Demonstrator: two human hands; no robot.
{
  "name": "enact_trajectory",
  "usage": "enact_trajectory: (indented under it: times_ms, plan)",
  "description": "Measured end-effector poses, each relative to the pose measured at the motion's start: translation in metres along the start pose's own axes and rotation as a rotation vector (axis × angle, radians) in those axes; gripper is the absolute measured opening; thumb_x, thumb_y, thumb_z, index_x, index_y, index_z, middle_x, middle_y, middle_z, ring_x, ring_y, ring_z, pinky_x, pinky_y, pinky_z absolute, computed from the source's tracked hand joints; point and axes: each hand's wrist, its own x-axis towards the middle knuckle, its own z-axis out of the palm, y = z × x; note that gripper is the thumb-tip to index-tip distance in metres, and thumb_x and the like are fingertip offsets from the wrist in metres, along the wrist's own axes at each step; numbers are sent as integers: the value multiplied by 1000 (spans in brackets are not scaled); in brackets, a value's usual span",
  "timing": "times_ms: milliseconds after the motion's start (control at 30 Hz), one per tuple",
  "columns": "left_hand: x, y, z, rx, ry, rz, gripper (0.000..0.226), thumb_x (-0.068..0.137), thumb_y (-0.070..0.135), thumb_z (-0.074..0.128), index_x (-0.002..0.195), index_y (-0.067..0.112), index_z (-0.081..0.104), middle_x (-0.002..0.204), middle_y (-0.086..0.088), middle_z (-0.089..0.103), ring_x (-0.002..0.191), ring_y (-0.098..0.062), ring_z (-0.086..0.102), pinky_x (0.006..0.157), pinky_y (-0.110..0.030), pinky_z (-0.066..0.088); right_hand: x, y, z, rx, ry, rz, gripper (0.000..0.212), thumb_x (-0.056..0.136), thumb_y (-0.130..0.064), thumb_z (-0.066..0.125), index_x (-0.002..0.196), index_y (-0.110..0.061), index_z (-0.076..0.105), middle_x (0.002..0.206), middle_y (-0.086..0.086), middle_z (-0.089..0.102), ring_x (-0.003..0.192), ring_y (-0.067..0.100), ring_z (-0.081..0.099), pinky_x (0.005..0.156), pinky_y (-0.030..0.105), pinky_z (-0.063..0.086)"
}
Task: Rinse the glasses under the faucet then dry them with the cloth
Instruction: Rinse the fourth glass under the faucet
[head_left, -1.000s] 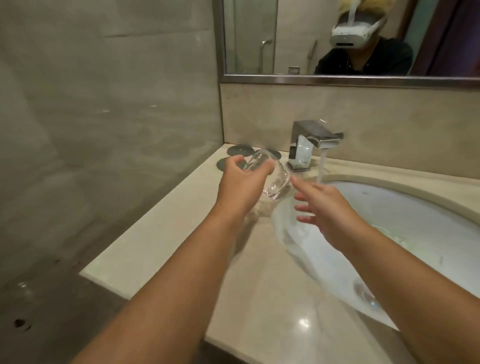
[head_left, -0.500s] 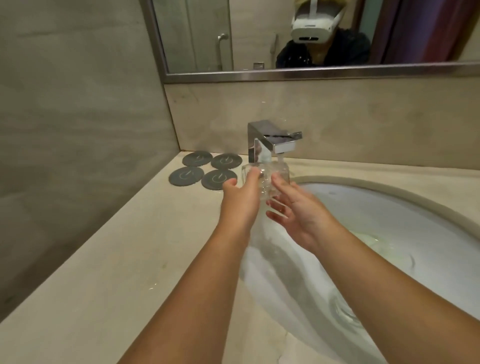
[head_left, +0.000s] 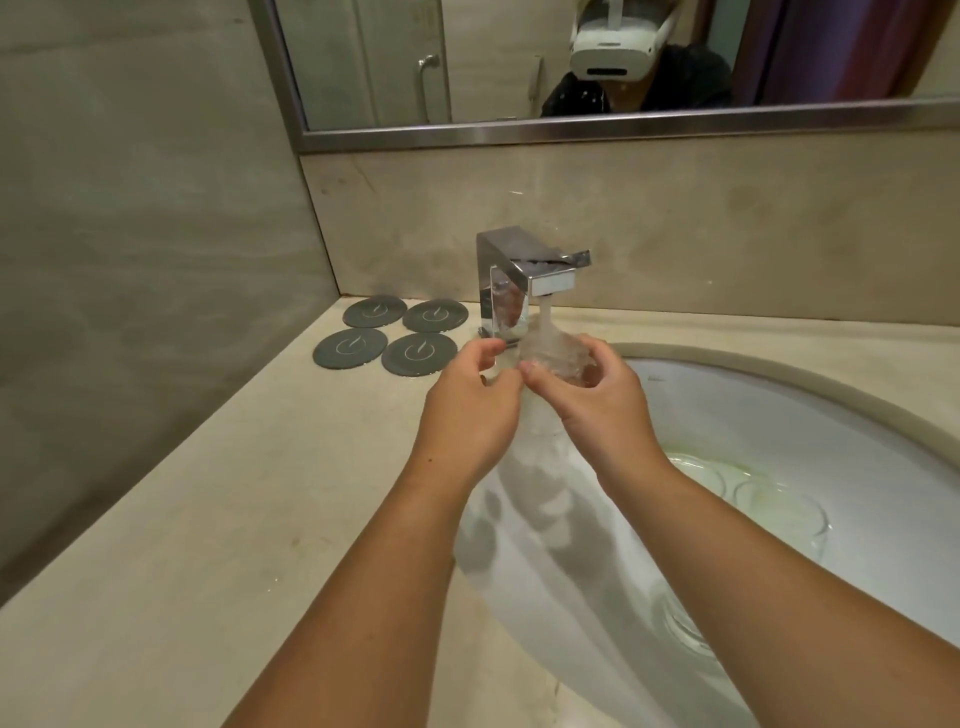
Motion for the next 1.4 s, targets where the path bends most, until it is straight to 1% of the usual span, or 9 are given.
enact_trajectory:
  times_ms: [133, 367, 467, 600, 800, 967, 1067, 1167, 1400]
  plan:
    - [0, -7, 5, 31, -73, 11, 48, 102, 24, 63, 149, 30, 55, 139, 8, 60, 131, -13, 60, 113, -40, 49, 2, 3, -3, 32, 18, 29, 76, 60, -59, 92, 127, -32, 69, 110, -9, 79, 104, 8, 75, 98, 42, 61]
    - [2, -17, 11, 72, -126, 85, 62, 93, 18, 70, 149, 35, 49, 133, 16, 61, 127, -9, 60, 92, -20, 49, 2, 4, -4, 69, -16, 28, 53, 71, -45, 95, 117, -31, 75, 103, -8, 81, 99, 10, 77, 95, 43, 62]
    - [1, -18, 13, 83, -141, 136, 78, 90, 24, 74, 159, 35, 40, 148, 9, 59, 135, -10, 58, 109, -31, 51, 0, 2, -4, 67, -53, -1, 49, 72, -44, 94, 116, -31, 77, 102, -8, 82, 99, 11, 77, 96, 44, 62]
    - [0, -17, 13, 173, -167, 234, 71, 91, 10, 70, 153, 36, 50, 151, 4, 50, 127, -3, 51, 101, 2, 32, -3, 0, -3, 5, -86, -46, 46, 64, -52, 88, 105, -35, 78, 98, -9, 81, 100, 13, 76, 94, 48, 61]
    - [1, -19, 14, 180, -189, 266, 72, 84, 17, 63, 139, 62, 52, 159, 1, 42, 151, -20, 39, 125, -40, 37, -2, -1, -5, -25, -118, -90, 45, 65, -47, 83, 108, -37, 77, 97, -13, 78, 99, 9, 71, 93, 48, 61]
    - [4, -23, 16, 218, -186, 205, 83, 93, 12, 66, 163, 41, 33, 162, 2, 38, 149, -19, 42, 122, -38, 39, -3, -3, -6, 18, -150, -86, 40, 71, -38, 89, 110, -34, 79, 98, -4, 81, 98, 18, 76, 92, 46, 62]
    - [9, -27, 15, 154, -180, 136, 92, 95, 17, 71, 169, 35, 19, 165, 0, 39, 149, -17, 44, 113, -30, 40, -2, -7, -11, 132, -129, -24, 32, 82, -24, 91, 112, -26, 79, 101, -5, 82, 97, 13, 78, 82, 29, 60]
    - [10, -28, 15, 135, -181, 128, 87, 96, 29, 77, 167, 31, 26, 156, 3, 49, 142, -15, 51, 106, -26, 41, -1, -10, -14, 246, -99, 103, 27, 84, -31, 90, 108, -26, 79, 102, -4, 82, 95, 16, 78, 75, 31, 61]
    - [9, -27, 18, 2, -166, 87, 75, 87, 42, 87, 150, 30, 48, 129, 15, 70, 117, -5, 69, 99, -24, 52, -1, -14, -16, 437, -153, 314, 37, 87, -44, 83, 116, -22, 77, 114, 7, 81, 104, 25, 78, 93, 43, 61]
